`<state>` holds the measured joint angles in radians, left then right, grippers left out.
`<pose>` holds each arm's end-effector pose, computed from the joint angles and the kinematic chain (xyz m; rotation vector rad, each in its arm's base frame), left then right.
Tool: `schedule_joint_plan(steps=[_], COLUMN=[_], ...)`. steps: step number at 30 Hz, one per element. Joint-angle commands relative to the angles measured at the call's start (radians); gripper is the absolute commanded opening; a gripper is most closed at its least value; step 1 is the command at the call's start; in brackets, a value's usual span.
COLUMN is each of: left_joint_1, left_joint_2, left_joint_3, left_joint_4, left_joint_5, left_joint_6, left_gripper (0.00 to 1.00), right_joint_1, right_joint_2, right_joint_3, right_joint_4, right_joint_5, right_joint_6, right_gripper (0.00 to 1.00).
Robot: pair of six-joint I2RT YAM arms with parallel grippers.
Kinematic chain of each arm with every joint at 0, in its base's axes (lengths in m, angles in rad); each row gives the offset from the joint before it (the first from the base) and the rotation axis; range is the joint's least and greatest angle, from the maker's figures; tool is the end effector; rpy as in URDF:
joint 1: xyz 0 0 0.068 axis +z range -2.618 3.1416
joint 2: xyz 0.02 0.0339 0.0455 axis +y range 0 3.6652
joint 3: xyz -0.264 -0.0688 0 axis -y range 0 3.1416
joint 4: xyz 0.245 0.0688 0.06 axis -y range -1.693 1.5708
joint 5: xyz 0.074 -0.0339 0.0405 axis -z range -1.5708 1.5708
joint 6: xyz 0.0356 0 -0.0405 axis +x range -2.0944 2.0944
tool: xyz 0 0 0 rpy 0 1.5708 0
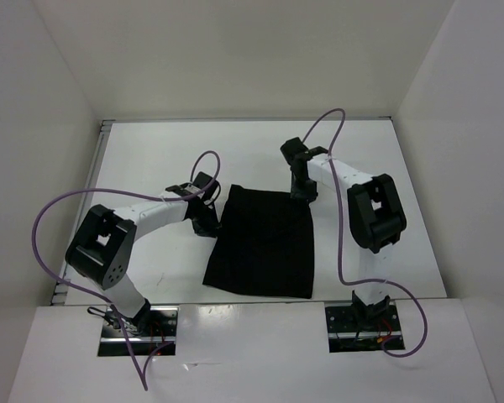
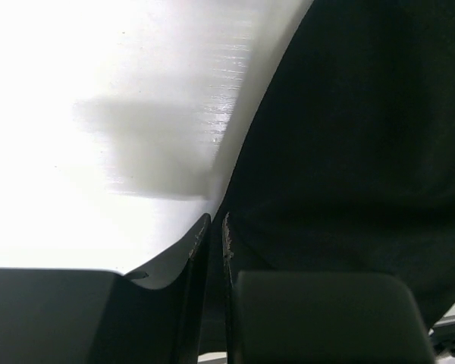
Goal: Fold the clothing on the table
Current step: Fold the skirt
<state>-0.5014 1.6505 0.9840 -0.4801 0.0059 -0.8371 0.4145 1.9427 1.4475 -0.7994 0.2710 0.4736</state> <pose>0.2768 -0.1520 0.1725 -0.4640 2.7490 -0.3789 0.3604 0.1482 0.1916 0.1344 2.7695 -0.1758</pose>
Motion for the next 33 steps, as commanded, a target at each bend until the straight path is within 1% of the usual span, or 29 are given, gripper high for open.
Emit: schedule_joint_plan(steps=[1,12,15,19,20,22,23,25,26,28,30,31,32,33], left_joint_1=[0.011,0.011,0.011,0.020,0.020,0.029,0.029,0.029,0.040,0.063,0.096,0.106,0.116,0.126], left_joint_2=[-0.024,-0.006,-0.006,-0.006,0.003,0.003,0.003,0.003,-0.007,-0.033,-0.049,-0.064,-0.064,-0.080], left_joint_3=[0.021,0.021,0.021,0.021,0.012,0.012,0.012,0.012,0.012,0.002,0.002,0.002,0.002,0.002], left_joint_4=[-0.012,-0.003,-0.003,-0.003,-0.003,0.006,0.006,0.006,0.006,0.029,0.038,0.038,0.047,0.048], left_joint_5=[0.023,0.042,0.042,0.042,0.042,0.052,0.052,0.052,0.052,0.077,0.118,0.118,0.130,0.131], left_joint_6=[0.020,0.020,0.020,0.020,0.020,0.020,0.020,0.020,0.020,0.020,0.029,0.029,0.029,0.029], left_gripper=[0.18,0.18,0.18,0.18,0.18,0.18,0.18,0.18,0.18,0.18,0.18,0.21,0.29,0.31], right_joint_1=[0.004,0.004,0.004,0.004,0.004,0.004,0.004,0.004,0.004,0.015,0.053,0.069,0.084,0.113], right_joint_2=[0.016,0.100,0.124,0.124,0.124,0.089,0.069,0.012,-0.045,-0.086,-0.132,-0.142,-0.151,-0.168], right_joint_3=[0.051,0.071,0.071,0.071,0.071,0.082,0.082,0.073,0.073,0.073,0.073,0.073,0.073,0.082], right_joint_4=[0.025,0.054,0.063,0.063,0.063,0.048,0.039,0.039,0.039,0.028,0.003,0.003,0.003,0.003], right_joint_5=[0.076,0.077,0.068,0.018,0.017,0.004,-0.018,-0.053,-0.119,-0.182,-0.251,-0.280,-0.346,-0.389], right_joint_6=[-0.020,-0.038,-0.038,-0.038,-0.038,-0.038,-0.029,-0.018,-0.018,-0.009,0.000,0.000,0.000,0.000], right_gripper=[0.40,0.36,0.32,0.18,0.10,0.04,0.00,0.00,0.00,0.00,0.00,0.00,0.00,0.00])
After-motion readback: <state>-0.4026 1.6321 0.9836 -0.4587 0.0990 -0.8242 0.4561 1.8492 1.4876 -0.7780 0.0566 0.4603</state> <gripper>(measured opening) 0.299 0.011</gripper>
